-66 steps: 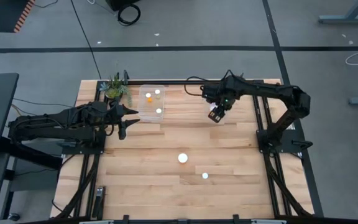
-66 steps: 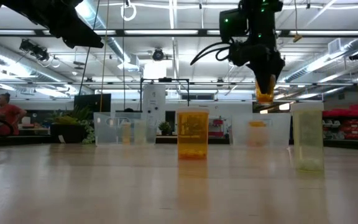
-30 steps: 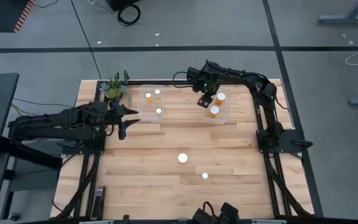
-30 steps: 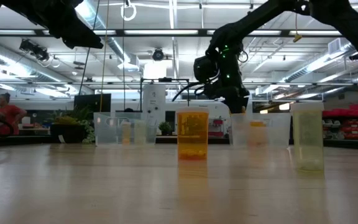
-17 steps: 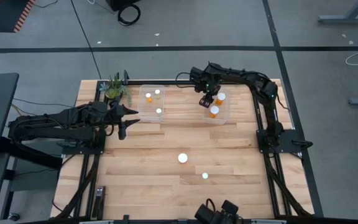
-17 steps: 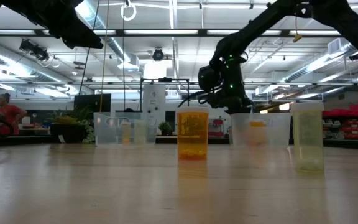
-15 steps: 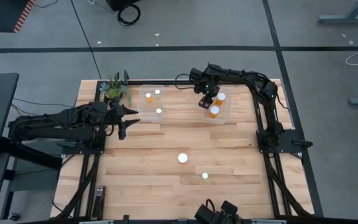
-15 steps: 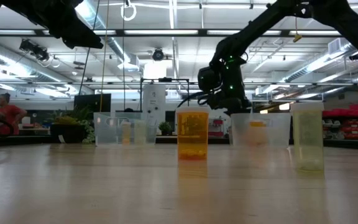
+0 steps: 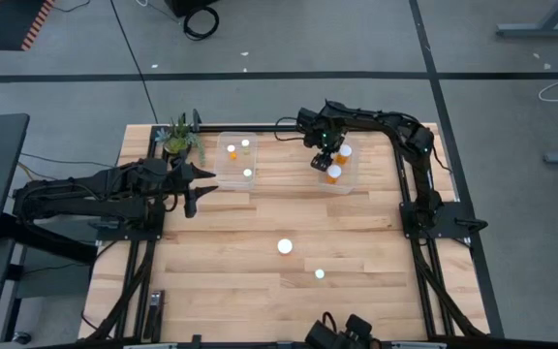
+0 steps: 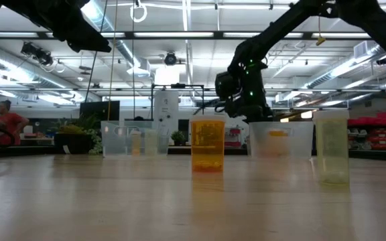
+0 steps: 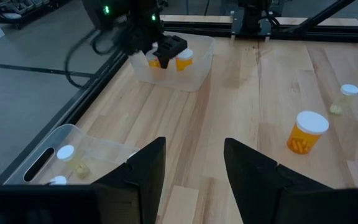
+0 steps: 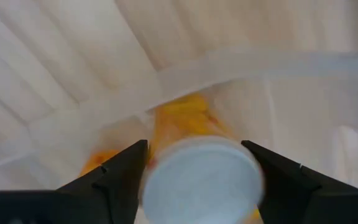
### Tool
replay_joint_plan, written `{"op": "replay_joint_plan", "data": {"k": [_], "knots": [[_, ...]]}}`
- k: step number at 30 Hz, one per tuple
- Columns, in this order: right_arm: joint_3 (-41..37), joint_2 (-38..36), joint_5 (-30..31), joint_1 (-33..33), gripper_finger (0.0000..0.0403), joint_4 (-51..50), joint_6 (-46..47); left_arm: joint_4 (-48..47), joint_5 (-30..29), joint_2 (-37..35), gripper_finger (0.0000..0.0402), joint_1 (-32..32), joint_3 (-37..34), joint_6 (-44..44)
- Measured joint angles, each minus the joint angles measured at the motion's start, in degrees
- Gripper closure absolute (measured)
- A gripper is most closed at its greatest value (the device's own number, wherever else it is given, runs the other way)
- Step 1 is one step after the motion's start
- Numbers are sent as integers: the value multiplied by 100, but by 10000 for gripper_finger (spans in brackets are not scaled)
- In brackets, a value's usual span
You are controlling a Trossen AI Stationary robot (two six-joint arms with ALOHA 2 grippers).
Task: Pick and place medicine bottles into bin by pill shape (circle, oval)
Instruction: Put the large orange pill bottle into the right transparent bin
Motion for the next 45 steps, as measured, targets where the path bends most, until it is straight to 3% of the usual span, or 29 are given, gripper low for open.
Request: {"op": "replay_joint_plan", "data": {"k": [9,18,24,31,37,45], "knots": [[19,-999,54,278,132,-67,478,16,0,1,230,2,0,2],[21,-1187,167,2094,132,407,1060,79,0,0,230,2,0,0],[377,-775,145,3296,132,759,1370,79,0,0,230,0,0,-2],[1567,260,125,4270,133,623,1393,50,0,1,230,0,0,-16],[2436,964,117,4680,133,344,1336,-19,0,1,230,2,0,-44],[2515,1444,43,4803,133,142,1272,-17,0,-1,230,0,0,-37]]}}
